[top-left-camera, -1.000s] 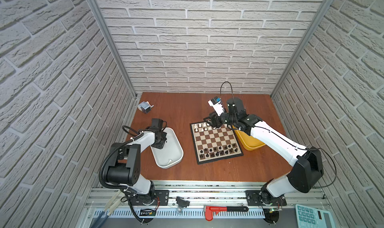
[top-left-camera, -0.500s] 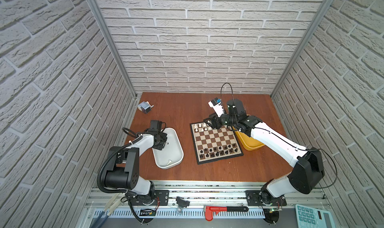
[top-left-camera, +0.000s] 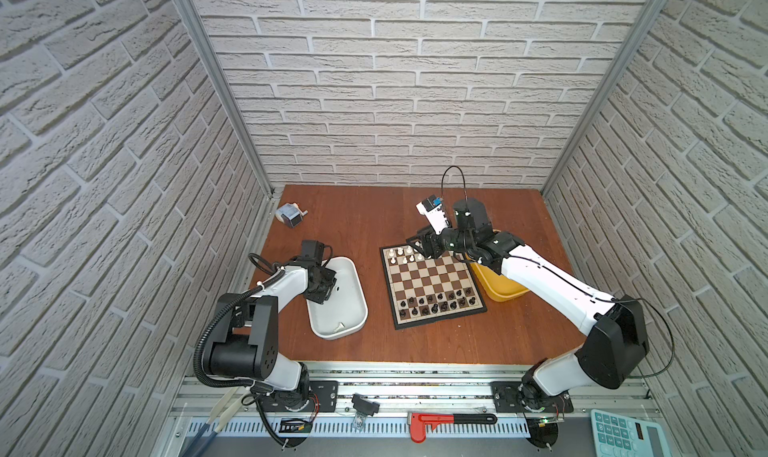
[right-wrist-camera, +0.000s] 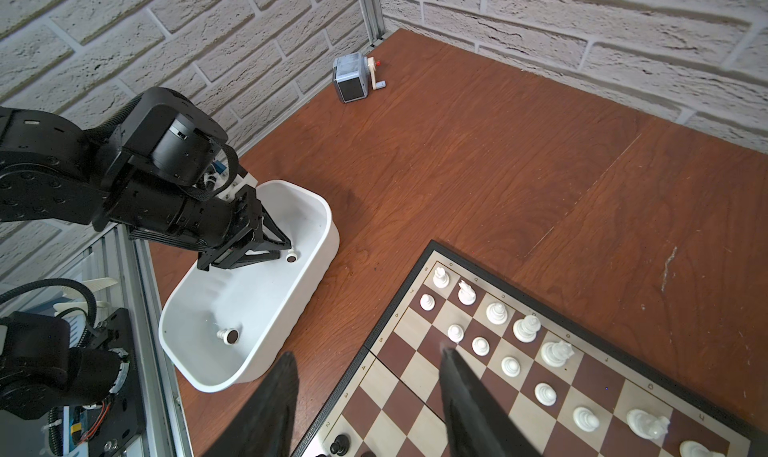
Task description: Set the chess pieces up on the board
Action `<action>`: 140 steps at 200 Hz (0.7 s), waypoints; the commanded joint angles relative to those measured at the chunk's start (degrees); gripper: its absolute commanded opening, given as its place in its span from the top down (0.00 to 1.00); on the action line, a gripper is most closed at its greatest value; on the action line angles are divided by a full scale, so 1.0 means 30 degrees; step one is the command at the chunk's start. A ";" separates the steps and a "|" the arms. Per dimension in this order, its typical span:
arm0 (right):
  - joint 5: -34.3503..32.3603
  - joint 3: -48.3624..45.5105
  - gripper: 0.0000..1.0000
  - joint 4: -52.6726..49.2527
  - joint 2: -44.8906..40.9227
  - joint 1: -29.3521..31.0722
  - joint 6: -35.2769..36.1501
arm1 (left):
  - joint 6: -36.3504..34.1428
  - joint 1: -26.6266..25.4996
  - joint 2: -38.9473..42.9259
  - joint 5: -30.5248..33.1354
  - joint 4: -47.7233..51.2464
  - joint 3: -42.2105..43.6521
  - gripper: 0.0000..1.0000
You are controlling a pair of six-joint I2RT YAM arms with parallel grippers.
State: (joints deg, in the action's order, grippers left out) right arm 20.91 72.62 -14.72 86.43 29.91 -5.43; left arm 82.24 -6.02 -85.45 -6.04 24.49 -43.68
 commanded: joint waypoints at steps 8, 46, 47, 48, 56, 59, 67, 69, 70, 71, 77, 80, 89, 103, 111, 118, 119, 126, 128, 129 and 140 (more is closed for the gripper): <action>0.0451 -0.0123 0.45 0.0873 -0.0307 0.0225 -0.0181 | -0.0583 -0.0152 -0.0448 -0.0168 0.1159 -0.0471 0.72; 0.0367 -0.0040 0.45 0.0828 -0.0334 0.0276 -0.0126 | -0.0612 -0.0323 -0.1296 -0.0388 0.0830 -0.1042 0.72; 0.0361 -0.0053 0.45 0.0817 -0.0334 0.0251 -0.0124 | -0.0594 -0.0330 -0.1318 -0.0388 0.0830 -0.1063 0.72; 0.0358 -0.0060 0.45 0.0826 -0.0334 0.0267 -0.0153 | -0.0585 -0.0333 -0.1344 -0.0388 0.0830 -0.1088 0.72; 0.0337 -0.0095 0.45 0.0783 -0.0356 0.0290 -0.0127 | -0.0572 -0.0393 -0.1504 -0.0390 0.0845 -0.1240 0.72; 0.0306 -0.0084 0.45 0.0781 -0.0337 0.0284 -0.0135 | -0.0546 -0.0410 -0.1555 -0.0399 0.0906 -0.1320 0.72; 0.0315 -0.0083 0.46 0.0804 -0.0335 0.0285 -0.0127 | -0.0516 -0.0497 -0.1720 -0.0513 0.1019 -0.1472 0.72; 0.0302 -0.0085 0.46 0.0798 -0.0335 0.0284 -0.0132 | -0.0503 -0.0487 -0.1736 -0.0544 0.1010 -0.1489 0.72; 0.0314 -0.0090 0.46 0.0787 -0.0335 0.0284 -0.0142 | -0.0496 -0.0499 -0.1744 -0.0568 0.1023 -0.1506 0.72; 0.0305 -0.0093 0.46 0.0796 -0.0335 0.0284 -0.0147 | -0.0477 -0.0506 -0.1762 -0.0595 0.1029 -0.1515 0.72; 0.0321 -0.0087 0.46 0.0788 -0.0319 0.0284 -0.0145 | -0.0416 -0.0563 -0.1850 -0.0690 0.1090 -0.1574 0.72; 0.0318 -0.0094 0.46 0.0785 -0.0307 0.0284 -0.0148 | -0.0406 -0.0592 -0.1884 -0.0733 0.1094 -0.1600 0.72; 0.0321 -0.0066 0.46 0.0767 -0.0277 0.0283 -0.0123 | -0.0344 -0.0672 -0.1966 -0.0874 0.1284 -0.1683 0.72; 0.0331 -0.0035 0.46 0.0735 -0.0218 0.0284 -0.0056 | -0.0346 -0.0819 -0.1986 -0.1006 0.1556 -0.1873 0.72; 0.0359 -0.0036 0.46 0.0744 -0.0203 0.0283 -0.0039 | -0.0457 -0.0871 -0.1949 -0.0872 0.1945 -0.2066 0.71; 0.0399 -0.0033 0.46 0.0735 -0.0188 0.0299 -0.0016 | -0.0507 -0.0893 -0.1882 -0.0803 0.2259 -0.2187 0.71; 0.0407 -0.0035 0.46 0.0741 -0.0188 0.0291 -0.0011 | -0.0498 -0.0893 -0.1875 -0.0815 0.2277 -0.2192 0.71; 0.0409 -0.0024 0.46 0.0725 -0.0162 0.0284 0.0012 | -0.0602 -0.0893 -0.1747 -0.0930 0.2324 -0.2219 0.71; 0.0435 -0.0019 0.46 0.0734 -0.0160 0.0284 0.0013 | -0.0627 -0.0908 -0.1750 -0.0919 0.2376 -0.2225 0.70; 0.0424 -0.0028 0.46 0.0726 -0.0159 0.0284 0.0004 | -0.0616 -0.0915 -0.1751 -0.0946 0.2394 -0.2240 0.70; 0.0449 -0.0036 0.46 0.0727 -0.0159 0.0285 0.0033 | -0.0635 -0.0964 -0.1523 -0.0873 0.2743 -0.2383 0.70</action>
State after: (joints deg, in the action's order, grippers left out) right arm 21.34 72.62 -14.70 86.46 30.26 -5.56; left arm 80.95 -8.43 -90.45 -8.29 28.05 -49.54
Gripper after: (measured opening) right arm 0.538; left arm 0.296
